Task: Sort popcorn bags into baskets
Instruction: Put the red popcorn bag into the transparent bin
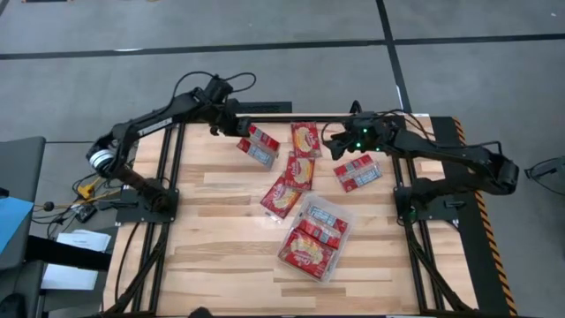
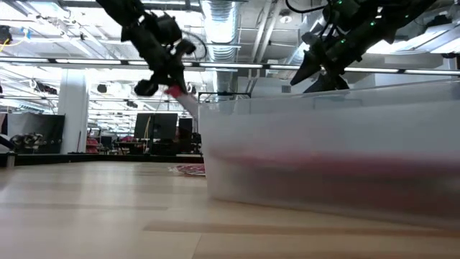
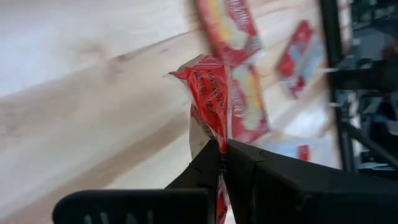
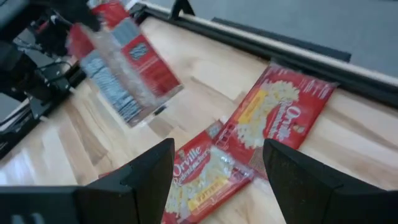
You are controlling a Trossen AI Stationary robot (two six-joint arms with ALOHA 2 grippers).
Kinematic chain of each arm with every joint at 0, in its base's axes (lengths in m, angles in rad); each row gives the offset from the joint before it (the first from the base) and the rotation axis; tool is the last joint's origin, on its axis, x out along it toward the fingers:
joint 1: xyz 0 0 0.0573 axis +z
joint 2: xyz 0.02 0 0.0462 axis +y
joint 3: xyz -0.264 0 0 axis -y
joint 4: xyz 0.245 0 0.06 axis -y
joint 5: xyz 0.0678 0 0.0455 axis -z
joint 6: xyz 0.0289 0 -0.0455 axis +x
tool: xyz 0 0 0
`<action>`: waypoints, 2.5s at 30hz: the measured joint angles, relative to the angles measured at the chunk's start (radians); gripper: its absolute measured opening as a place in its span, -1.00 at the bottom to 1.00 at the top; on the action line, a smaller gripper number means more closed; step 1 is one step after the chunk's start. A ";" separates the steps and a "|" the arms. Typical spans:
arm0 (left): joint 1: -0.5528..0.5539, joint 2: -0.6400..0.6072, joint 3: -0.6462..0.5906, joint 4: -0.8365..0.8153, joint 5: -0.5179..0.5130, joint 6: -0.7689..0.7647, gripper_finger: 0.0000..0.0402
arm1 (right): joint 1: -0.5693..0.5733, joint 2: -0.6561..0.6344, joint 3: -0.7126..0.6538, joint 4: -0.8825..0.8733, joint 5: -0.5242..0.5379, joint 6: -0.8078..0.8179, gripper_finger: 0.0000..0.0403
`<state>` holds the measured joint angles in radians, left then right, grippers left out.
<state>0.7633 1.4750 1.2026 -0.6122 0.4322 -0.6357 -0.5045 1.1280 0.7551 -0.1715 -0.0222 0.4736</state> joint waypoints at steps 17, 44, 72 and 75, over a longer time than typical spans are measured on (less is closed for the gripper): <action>-0.401 -0.099 0.013 0.244 -0.118 -0.321 -1.00 | -0.023 -0.024 0.000 -0.066 0.091 -0.004 0.34; -0.655 0.228 0.003 0.622 -0.151 -0.427 -1.00 | -0.118 -0.027 -0.001 -0.169 0.129 -0.082 0.34; -0.733 0.428 0.015 0.852 -0.184 -0.618 -1.00 | -0.118 -0.027 -0.001 -0.172 0.136 -0.083 0.34; -0.737 0.437 0.015 0.858 -0.197 -0.635 -1.00 | -0.118 -0.027 -0.001 -0.172 0.137 -0.086 0.34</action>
<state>0.0265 1.9122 1.2179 0.2457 0.2348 -1.2706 -0.6228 1.1007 0.7540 -0.3439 0.1146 0.3879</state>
